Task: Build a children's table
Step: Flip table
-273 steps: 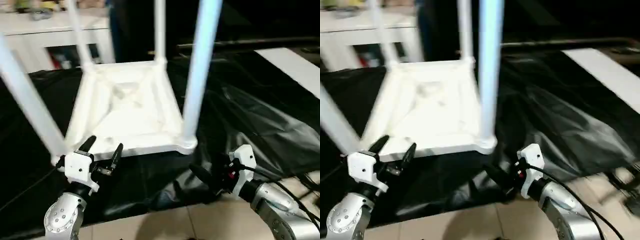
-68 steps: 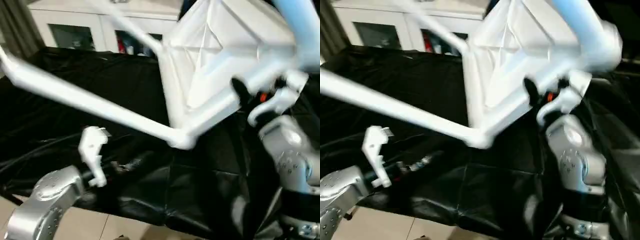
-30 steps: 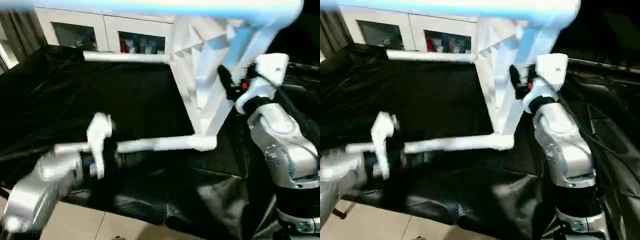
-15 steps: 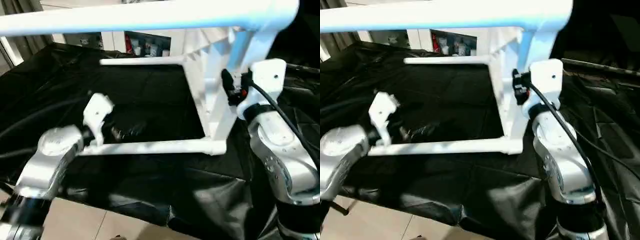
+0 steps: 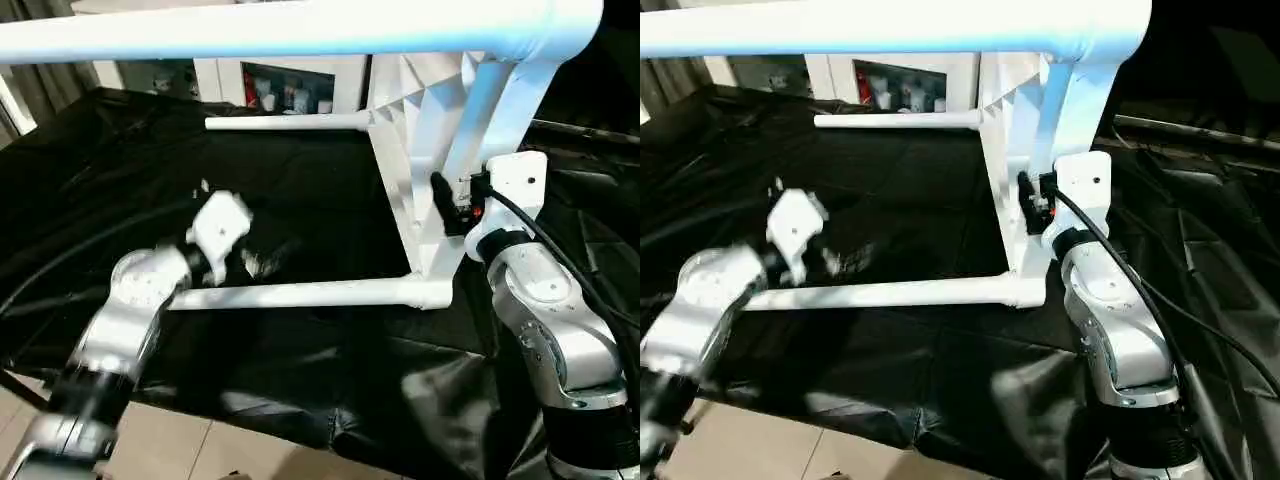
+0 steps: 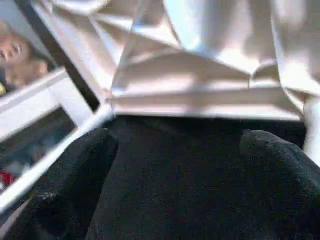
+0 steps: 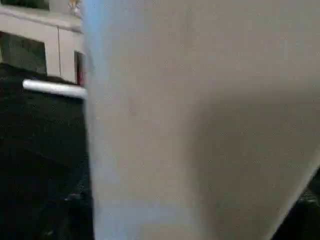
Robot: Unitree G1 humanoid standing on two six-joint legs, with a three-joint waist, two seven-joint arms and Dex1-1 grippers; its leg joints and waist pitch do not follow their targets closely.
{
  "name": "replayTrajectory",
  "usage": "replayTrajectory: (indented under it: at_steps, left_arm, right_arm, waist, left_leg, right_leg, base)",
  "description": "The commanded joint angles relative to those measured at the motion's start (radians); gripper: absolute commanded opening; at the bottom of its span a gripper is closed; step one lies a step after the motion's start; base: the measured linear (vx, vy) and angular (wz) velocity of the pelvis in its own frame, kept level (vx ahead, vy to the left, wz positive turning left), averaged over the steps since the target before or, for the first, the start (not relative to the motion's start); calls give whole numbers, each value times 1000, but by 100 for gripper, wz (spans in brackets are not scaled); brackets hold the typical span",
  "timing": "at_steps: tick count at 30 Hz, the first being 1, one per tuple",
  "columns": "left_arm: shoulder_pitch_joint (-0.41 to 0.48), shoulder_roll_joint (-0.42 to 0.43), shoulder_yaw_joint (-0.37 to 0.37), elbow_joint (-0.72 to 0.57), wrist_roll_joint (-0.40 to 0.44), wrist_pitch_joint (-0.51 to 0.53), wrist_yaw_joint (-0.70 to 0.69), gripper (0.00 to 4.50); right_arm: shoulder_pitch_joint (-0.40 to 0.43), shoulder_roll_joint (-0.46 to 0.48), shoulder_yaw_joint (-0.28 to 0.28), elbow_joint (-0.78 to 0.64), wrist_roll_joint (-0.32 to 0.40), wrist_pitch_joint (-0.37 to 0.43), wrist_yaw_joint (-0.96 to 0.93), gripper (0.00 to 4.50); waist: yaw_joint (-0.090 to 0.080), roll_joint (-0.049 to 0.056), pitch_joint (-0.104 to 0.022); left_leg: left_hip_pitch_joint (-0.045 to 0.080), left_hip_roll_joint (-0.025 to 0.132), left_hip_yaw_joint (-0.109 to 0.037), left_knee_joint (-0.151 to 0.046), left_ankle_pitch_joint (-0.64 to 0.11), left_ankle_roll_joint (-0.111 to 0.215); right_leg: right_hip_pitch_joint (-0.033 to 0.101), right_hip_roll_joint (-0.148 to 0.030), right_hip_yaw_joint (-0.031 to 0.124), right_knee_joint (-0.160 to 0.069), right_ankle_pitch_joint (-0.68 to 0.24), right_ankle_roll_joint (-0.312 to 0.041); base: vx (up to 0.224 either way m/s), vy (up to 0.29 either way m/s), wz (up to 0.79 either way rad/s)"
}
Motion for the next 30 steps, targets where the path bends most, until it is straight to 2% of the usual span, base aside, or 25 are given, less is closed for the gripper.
replayTrajectory:
  at_steps: [1,5,6,8,12,13,14,15,16,17,18,19,20,21,22,23,24,25,26,27,28,30]
  left_arm:
    - [-10,-2,-15,25,27,-46,-10,450]
    - [-31,-5,-37,58,80,-134,6,450]
    - [-34,-6,-38,60,84,-140,9,450]
    - [-60,-10,-40,92,116,-192,39,450]
    - [-81,-17,-44,188,141,-218,53,450]
    - [32,-65,-96,-53,178,-69,104,450]
    - [148,-133,-133,-278,212,64,182,450]
    - [253,-213,-151,-447,196,193,267,450]
    - [281,-237,-154,-488,186,228,293,450]
    - [313,-303,-140,-466,169,258,371,450]
    - [314,-304,-141,-464,168,258,372,450]
    - [326,-322,-155,-442,165,241,383,450]
    - [334,-331,-163,-435,173,228,393,450]
    - [344,-347,-169,-424,180,217,413,450]
    - [344,-348,-170,-424,180,217,414,450]
    - [354,-364,-176,-415,193,211,434,450]
    - [355,-366,-177,-414,194,210,436,450]
    - [366,-360,-164,-439,195,244,426,450]
    - [361,-277,-50,-502,117,313,350,450]
    - [359,-240,16,-539,67,350,312,450]
    - [359,-219,52,-570,35,383,298,450]
    - [356,-225,72,-593,22,413,322,450]
  right_arm:
    - [13,4,-8,41,-3,-16,9,345]
    - [17,14,0,96,-9,-70,38,345]
    - [17,14,1,100,-10,-73,40,345]
    - [24,17,4,121,-12,-89,55,330]
    - [25,25,4,136,-15,-104,59,319]
    - [24,27,4,140,-16,-110,61,319]
    - [25,31,4,144,-19,-120,63,319]
    - [27,37,2,144,-14,-129,72,319]
    - [28,39,1,144,-12,-132,75,319]
    - [39,42,2,133,-9,-137,84,319]
    - [40,41,2,133,-9,-137,84,319]
    - [52,39,2,121,-9,-139,88,319]
    - [58,37,2,113,-7,-138,91,319]
    - [64,36,1,105,-5,-137,95,319]
    - [65,36,1,105,-5,-137,95,319]
    - [71,36,0,97,-4,-136,97,319]
    - [72,36,0,96,-4,-136,97,319]
    - [77,35,-1,89,-1,-137,104,319]
    - [80,39,-6,82,7,-133,110,319]
    - [82,41,-10,79,10,-132,112,319]
    - [83,43,-13,78,10,-132,114,319]
    - [87,45,-16,77,10,-137,118,319]
  waist:
    - [0,2,-56]
    - [-1,-6,-55]
    - [2,-3,-57]
    - [1,-7,-57]
    - [1,-10,-53]
    - [1,-9,-53]
    - [-2,-12,-55]
    - [-9,-5,-57]
    - [-8,-13,-50]
    - [0,-2,-50]
    - [-5,-4,-50]
    - [-1,-3,-50]
    - [-4,-10,-41]
    - [-3,-15,-36]
    - [-2,-15,-37]
    - [-2,-2,-38]
    - [-5,-8,-37]
    - [-5,-2,-37]
    - [-3,1,-42]
    - [-7,-1,-42]
    - [-17,2,-41]
    - [-26,3,-39]
  left_leg:
    - [-2,31,-8,-88,-77,-56]
    - [-4,31,-7,-88,-77,-42]
    - [1,33,-6,-86,-61,-39]
    - [-2,33,-6,-85,-41,-36]
    - [-1,31,-7,-88,-68,-43]
    - [-1,32,-6,-88,-71,-44]
    - [-8,45,-13,-87,-34,-38]
    - [-6,62,-11,-86,-43,-28]
    - [-10,60,-9,-87,-39,-16]
    - [0,51,1,-80,-53,4]
    - [-6,41,6,-76,-57,8]
    - [-4,39,4,-77,-69,9]
    - [-8,37,3,-83,-126,8]
    - [-6,36,0,-86,-183,-1]
    - [-1,36,-1,-86,-199,-9]
    - [0,38,-3,-88,-199,-13]
    - [-5,38,-4,-89,-198,-15]
    - [-5,38,-6,-90,-200,-19]
    - [-2,38,-7,-89,-198,-27]
    - [-8,35,-8,-89,-191,-29]
    - [-15,31,-11,-90,-180,-34]
    - [-8,31,-7,-87,-186,-32]
  right_leg:
    - [53,-61,36,-58,-85,-122]
    - [55,-62,37,-61,-85,-122]
    - [53,-63,37,-56,-61,-131]
    - [55,-61,36,-51,-12,-142]
    - [55,-63,36,-55,-53,-140]
    - [55,-64,36,-56,-59,-139]
    - [65,-73,37,-44,13,-158]
    - [71,-83,37,-38,61,-188]
    - [70,-80,37,-44,69,-201]
    - [53,-67,38,-54,43,-207]
    - [54,-56,41,-56,48,-209]
    - [54,-56,39,-61,23,-200]
    - [54,-54,39,-73,-75,-171]
    - [53,-57,38,-87,-217,-130]
    - [48,-56,40,-92,-302,-96]
    - [44,-56,40,-92,-313,-87]
    - [43,-54,39,-95,-322,-72]
    - [42,-54,39,-94,-326,-67]
    - [39,-55,38,-87,-302,-67]
    - [42,-55,38,-84,-292,-72]
    - [46,-50,34,-81,-271,-76]
    - [39,-43,34,-83,-247,-90]
  base:
    - [0,0,0]
    - [0,0,0]
    - [0,0,0]
    - [0,0,0]
    - [0,0,0]
    - [0,0,0]
    - [0,0,0]
    - [0,0,0]
    - [58,29,5]
    - [58,29,5]
    - [0,0,0]
    - [0,0,0]
    - [0,0,0]
    - [0,0,0]
    - [0,0,0]
    - [0,0,0]
    - [0,0,0]
    - [0,0,0]
    - [0,0,0]
    - [0,0,0]
    - [0,0,0]
    - [0,0,0]
